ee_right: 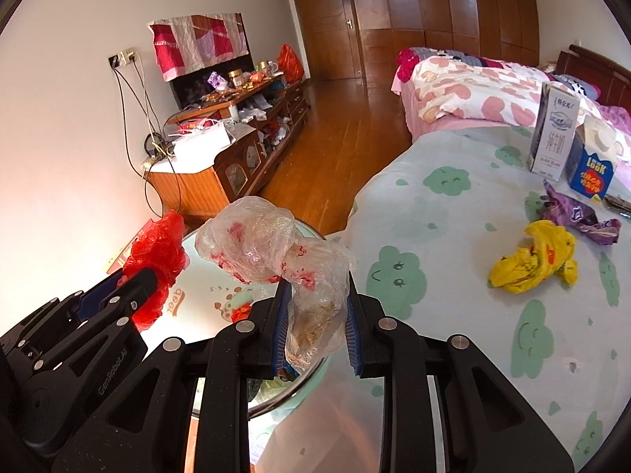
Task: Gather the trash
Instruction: 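Open the right gripper to drop the clear bag into the bin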
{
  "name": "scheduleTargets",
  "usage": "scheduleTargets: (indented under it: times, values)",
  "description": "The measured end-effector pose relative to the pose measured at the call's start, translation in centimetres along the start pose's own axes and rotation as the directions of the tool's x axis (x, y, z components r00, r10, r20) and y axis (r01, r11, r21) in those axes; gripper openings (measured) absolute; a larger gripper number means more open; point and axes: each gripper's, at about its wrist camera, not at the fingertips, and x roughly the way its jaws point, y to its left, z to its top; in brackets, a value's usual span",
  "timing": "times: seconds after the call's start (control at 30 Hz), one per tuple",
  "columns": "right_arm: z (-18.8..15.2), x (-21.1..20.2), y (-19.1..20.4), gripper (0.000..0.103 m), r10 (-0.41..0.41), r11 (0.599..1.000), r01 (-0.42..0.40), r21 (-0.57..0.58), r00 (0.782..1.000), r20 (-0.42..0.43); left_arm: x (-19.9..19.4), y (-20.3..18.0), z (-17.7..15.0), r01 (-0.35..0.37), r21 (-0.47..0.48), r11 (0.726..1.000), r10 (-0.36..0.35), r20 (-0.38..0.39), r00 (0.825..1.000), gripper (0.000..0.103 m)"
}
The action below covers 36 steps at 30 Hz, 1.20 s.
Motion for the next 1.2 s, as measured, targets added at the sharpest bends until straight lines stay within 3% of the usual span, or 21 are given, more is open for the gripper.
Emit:
scheduleTargets:
  times: [0.2,0.43,0.87,1.1,1.2]
  values:
    - [0.0,1.7,0.3,0.027,0.016,1.0,-0.016,-0.008,0.999,-0.041,0.5,-0.1,0.0,-0.007,0.001,1.0,0.007,-0.01,1.0,0.023]
    - [-0.3,1.6,-0.2,0.044,0.025,1.0,-0.025,-0.007,0.999,-0.02,0.7,-0.2,-0.1,-0.008,0.003,1.0,0.008,-0.011,1.0,0.023]
    - [-0.7,-0.9,-2.3,0.045,-0.016,1.0,0.015,0.025,0.999,0.052,0.7,-0.4,-0.6,-0.016,0.015,1.0,0.016,-0.006,1.0,0.023]
    - [-0.9,-1.8,-3.6,0.05,-0.026,0.999,0.023,0.047,0.997,0.068,0.8,-0.4,-0.7,-0.018,0.015,1.0,0.018,-0.008,1.0,0.027]
    - [-1.0,-2.3,-3.9,0.055,-0.032,0.998,0.028,0.049,0.997,0.076,0.7,-0.4,-0.7,-0.018,0.016,1.0,0.018,-0.006,1.0,0.037]
